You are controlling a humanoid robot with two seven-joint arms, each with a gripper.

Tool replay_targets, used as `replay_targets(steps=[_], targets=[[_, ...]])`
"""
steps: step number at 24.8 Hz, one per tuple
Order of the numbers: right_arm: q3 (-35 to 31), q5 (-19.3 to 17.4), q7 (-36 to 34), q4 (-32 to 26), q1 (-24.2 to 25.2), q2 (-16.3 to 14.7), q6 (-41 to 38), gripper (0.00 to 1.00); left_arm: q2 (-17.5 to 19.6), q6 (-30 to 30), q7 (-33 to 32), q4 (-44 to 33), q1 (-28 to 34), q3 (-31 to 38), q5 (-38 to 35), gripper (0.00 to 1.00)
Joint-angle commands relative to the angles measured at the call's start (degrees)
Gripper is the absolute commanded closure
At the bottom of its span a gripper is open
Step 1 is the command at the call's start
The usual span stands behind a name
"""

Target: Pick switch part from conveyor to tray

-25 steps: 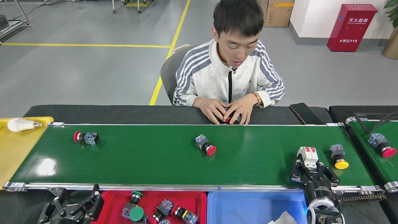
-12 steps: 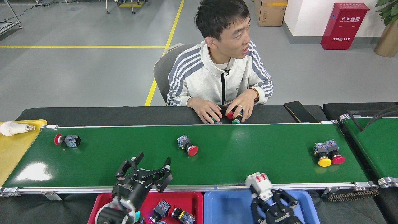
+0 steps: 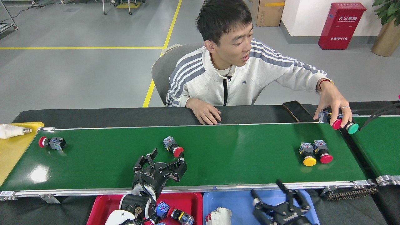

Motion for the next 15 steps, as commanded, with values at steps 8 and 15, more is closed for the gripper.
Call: replay_targets(steps=[8, 15], targets=[[-2.9, 5.4, -0.1, 0.8, -2.5, -1.7, 13.5, 0.02, 0.2, 4.8, 1.0, 9.7, -7.3, 0.8, -0.2, 0.00], [7.5, 8.9, 5.3, 5.2, -10.1, -1.7, 19.6, 0.02, 0.7, 11.7, 6.7, 18.5, -11.5, 0.6, -0.2, 0.11]])
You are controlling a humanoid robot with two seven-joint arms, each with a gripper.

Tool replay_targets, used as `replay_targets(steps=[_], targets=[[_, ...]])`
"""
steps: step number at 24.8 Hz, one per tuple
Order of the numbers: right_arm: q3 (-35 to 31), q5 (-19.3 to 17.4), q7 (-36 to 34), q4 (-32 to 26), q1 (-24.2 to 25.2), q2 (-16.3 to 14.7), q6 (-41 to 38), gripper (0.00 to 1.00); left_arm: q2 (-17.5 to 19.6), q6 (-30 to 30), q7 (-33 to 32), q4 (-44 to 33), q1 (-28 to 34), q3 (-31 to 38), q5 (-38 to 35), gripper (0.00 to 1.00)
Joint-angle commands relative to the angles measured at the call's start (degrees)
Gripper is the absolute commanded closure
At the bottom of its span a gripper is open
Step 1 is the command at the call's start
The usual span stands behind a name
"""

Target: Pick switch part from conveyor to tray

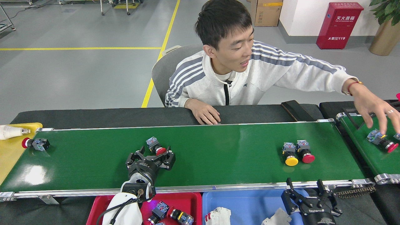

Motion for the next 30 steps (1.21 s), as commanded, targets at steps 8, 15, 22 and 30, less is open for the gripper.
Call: replay_targets(steps=[8, 15, 22, 30], targets=[[8.9, 0.2, 3.4, 11.3, -12.4, -0.5, 9.1, 0.02, 0.5, 2.9, 10.3, 1.9, -1.0, 0.2, 0.4, 0.86], [8.9, -0.3, 3.6, 11.5, -12.3, -0.5, 9.2, 0.02, 3.5, -12.9, 10.6, -11.8, 8.0, -0.2, -0.2, 0.88], [8.9, -0.7, 3.6, 12.0, -12.9, -1.0, 9.2, 0.02, 15.5, -50.7, 11.3, -36.0, 30.5, 7.2, 0.8, 0.23], [8.6, -0.7, 3.6, 16.2, -16.7, -1.0, 9.2, 0.02, 11.9, -47.5, 11.3, -38.2, 33.9, 11.7, 1.4, 0.00]])
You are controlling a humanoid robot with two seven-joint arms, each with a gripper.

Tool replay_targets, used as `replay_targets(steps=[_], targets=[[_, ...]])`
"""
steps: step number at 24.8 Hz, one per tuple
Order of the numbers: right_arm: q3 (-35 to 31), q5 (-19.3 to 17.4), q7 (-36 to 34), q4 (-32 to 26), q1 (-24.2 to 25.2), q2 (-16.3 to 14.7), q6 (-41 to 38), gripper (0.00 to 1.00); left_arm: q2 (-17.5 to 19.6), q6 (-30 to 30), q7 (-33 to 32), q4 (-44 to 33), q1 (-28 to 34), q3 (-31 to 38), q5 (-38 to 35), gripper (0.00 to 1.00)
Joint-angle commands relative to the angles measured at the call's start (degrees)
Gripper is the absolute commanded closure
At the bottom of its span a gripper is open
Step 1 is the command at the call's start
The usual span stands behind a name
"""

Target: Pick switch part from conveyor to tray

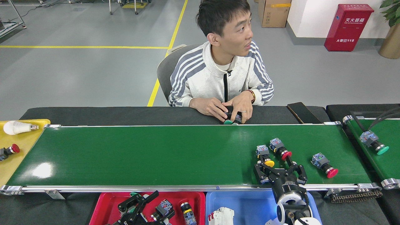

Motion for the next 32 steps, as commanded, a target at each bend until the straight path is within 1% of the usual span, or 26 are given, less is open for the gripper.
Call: replay_targets(steps=[1, 2, 5, 6, 8, 13, 14, 17, 18, 19, 20, 21, 24, 27, 29, 31, 32], targets=[[-0.3, -0.1, -0.1, 0.8, -1.7, -0.3, 0.2, 0.02, -1.1, 5.8, 0.5, -0.9, 0.2, 2.5, 0.8, 0.00], [-0.3, -0.1, -0.1, 1.7, -2.4, -0.3, 0.2, 0.02, -1.7, 11.4, 0.5, -0.9, 0.2, 3.3, 1.0, 0.00], [-0.3, -0.1, -0.1, 4.4, -4.1, -0.3, 0.2, 0.02, -1.5, 27.4, 0.9, -0.9, 0.4, 6.3, 1.1, 0.00], [-0.3, -0.1, -0.1, 5.0, -4.8, -0.3, 0.2, 0.02, -1.5, 31.1, 1.0, -0.7, 0.6, 7.6, 1.2, 0.00], [-0.3, -0.1, -0.1, 5.9, -5.9, -0.3, 0.3, 0.02, -1.1, 34.5, 1.0, -0.1, 1.9, 9.2, 1.4, 0.00], [0.4, 0.0, -0.1, 10.3, -9.2, -0.2, 1.5, 0.03, -1.0, 35.2, 1.0, 1.5, 2.3, 10.4, 1.8, 0.00], [0.7, 0.1, -0.1, 11.2, -9.9, 0.0, 1.9, 0.13, -1.0, 35.3, 1.0, 1.5, 2.2, 10.5, 1.8, 0.00], [4.0, 0.2, -0.1, 12.0, -10.7, -0.5, 2.0, 0.63, -1.0, 35.3, 1.0, 1.5, 2.0, 10.6, 1.8, 0.00], [4.5, 0.1, -0.1, 11.9, -10.7, -0.7, 2.0, 0.75, -1.0, 35.3, 1.0, 1.5, 2.1, 10.6, 1.8, 0.00], [4.6, 0.0, -0.1, 11.8, -10.7, -0.8, 1.6, 0.84, -1.0, 35.3, 1.0, 1.5, 2.1, 10.6, 1.9, 0.00], [4.6, -0.1, -0.2, 11.7, -10.6, -0.8, 1.5, 0.89, -1.0, 35.2, 1.0, 1.5, 2.1, 10.7, 1.8, 0.00], [4.7, -0.1, -0.4, 11.7, -10.6, -0.8, 1.4, 0.93, -1.0, 35.3, 1.0, 1.5, 2.1, 10.6, 1.8, 0.00], [4.9, -0.1, -0.6, 10.3, -10.4, -0.8, 1.0, 0.96, -1.0, 35.3, 1.0, 1.3, 2.2, 10.6, 1.9, 0.00], [5.1, -0.1, -0.8, 5.2, -8.6, -0.7, -2.0, 0.97, -1.0, 35.3, 1.0, 1.2, 2.2, 10.7, 1.8, 0.00], [6.6, 0.0, -1.5, -0.7, -5.0, -0.8, -6.3, 0.97, -1.0, 35.3, 1.0, 1.2, 2.1, 10.8, 1.9, 0.00], [9.9, 0.0, -1.9, -7.8, -0.7, -0.8, -12.8, 0.96, -0.8, 35.3, 1.0, 1.2, 2.2, 10.8, 1.9, 0.00], [11.4, 0.0, -1.9, -10.4, 1.3, -0.8, -16.0, 0.96, -0.8, 35.3, 1.0, 1.2, 2.2, 10.8, 1.8, 0.00]])
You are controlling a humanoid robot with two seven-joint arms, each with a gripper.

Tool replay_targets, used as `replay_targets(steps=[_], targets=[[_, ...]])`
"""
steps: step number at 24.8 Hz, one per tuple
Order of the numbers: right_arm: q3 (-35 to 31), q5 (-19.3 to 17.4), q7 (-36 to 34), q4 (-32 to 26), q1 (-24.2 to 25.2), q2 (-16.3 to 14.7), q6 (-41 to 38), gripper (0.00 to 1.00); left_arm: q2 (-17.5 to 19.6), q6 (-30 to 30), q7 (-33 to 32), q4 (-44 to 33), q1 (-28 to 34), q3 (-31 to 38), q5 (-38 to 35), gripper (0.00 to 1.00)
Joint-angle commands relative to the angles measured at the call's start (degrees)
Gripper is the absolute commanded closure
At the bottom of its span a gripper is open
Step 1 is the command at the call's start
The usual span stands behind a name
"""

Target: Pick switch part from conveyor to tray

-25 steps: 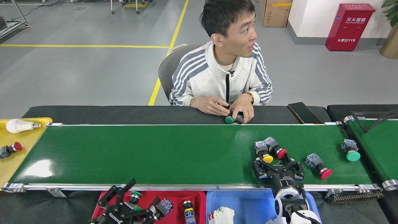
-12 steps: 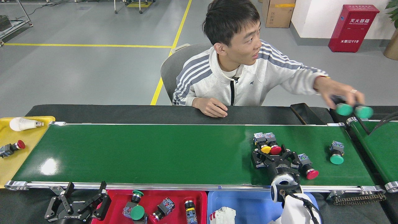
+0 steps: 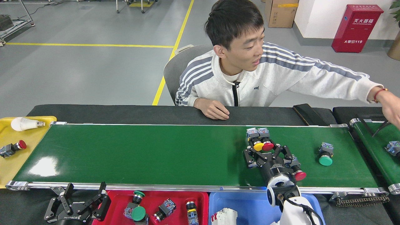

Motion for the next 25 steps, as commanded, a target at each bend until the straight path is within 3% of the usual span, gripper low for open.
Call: replay_targets(steps=[1, 3, 4, 5, 6, 9, 15, 17, 21, 23, 25], targets=[[2.9, 0.2, -0.9, -5.4, 2.5, -0.2, -8.6, 0.96, 0.6, 0.2, 0.5, -0.8, -0.4, 0.3, 0.1, 0.00], [6.6, 0.6, -0.9, -7.2, 4.7, -0.2, -13.1, 0.94, 0.6, 0.2, 0.5, -0.8, -0.4, 0.3, 0.1, 0.00], [9.7, 0.9, -1.0, -7.2, 4.8, -0.2, -14.2, 0.73, 0.5, 0.2, 0.5, -0.8, -0.4, 0.3, 0.1, 0.00], [13.1, 1.1, -1.2, -7.0, 4.7, 0.1, -14.1, 0.14, 0.4, 0.2, 0.5, -0.7, -0.4, 0.3, 0.1, 0.00], [15.4, 0.9, -2.3, -6.9, 4.7, 0.4, -14.6, 0.01, 0.4, 0.3, 0.5, -0.7, -0.4, 0.3, 0.1, 0.00], [18.8, 0.9, -4.3, -6.9, 4.7, 0.5, -14.9, 0.00, 0.4, 0.3, 0.5, -0.6, -0.6, 0.2, 0.1, 0.00], [17.5, 0.4, -4.2, -8.2, 4.7, 0.7, -13.3, 0.00, 0.6, -0.3, 0.5, -0.8, -0.4, 0.2, 0.2, 0.00], [10.8, 0.4, -4.3, -10.5, 7.2, 0.7, -6.6, 0.00, 0.6, -0.6, 0.5, -1.0, 0.1, 0.3, 0.2, 0.00], [-1.5, 0.3, -9.2, -14.9, 16.4, 1.9, 15.4, 0.01, 1.1, -2.9, 0.5, -1.0, 0.8, 0.3, 0.5, 0.00], [-4.8, 0.3, -11.7, -15.4, 21.4, 1.3, 19.3, 0.00, 1.3, -4.1, 0.4, -1.0, 0.9, 0.3, 1.3, 0.00], [-6.8, 0.2, -11.7, -15.3, 22.7, 1.5, 19.6, 0.00, 1.5, -4.2, 0.5, -1.0, 0.9, 0.3, 1.6, 0.00]])
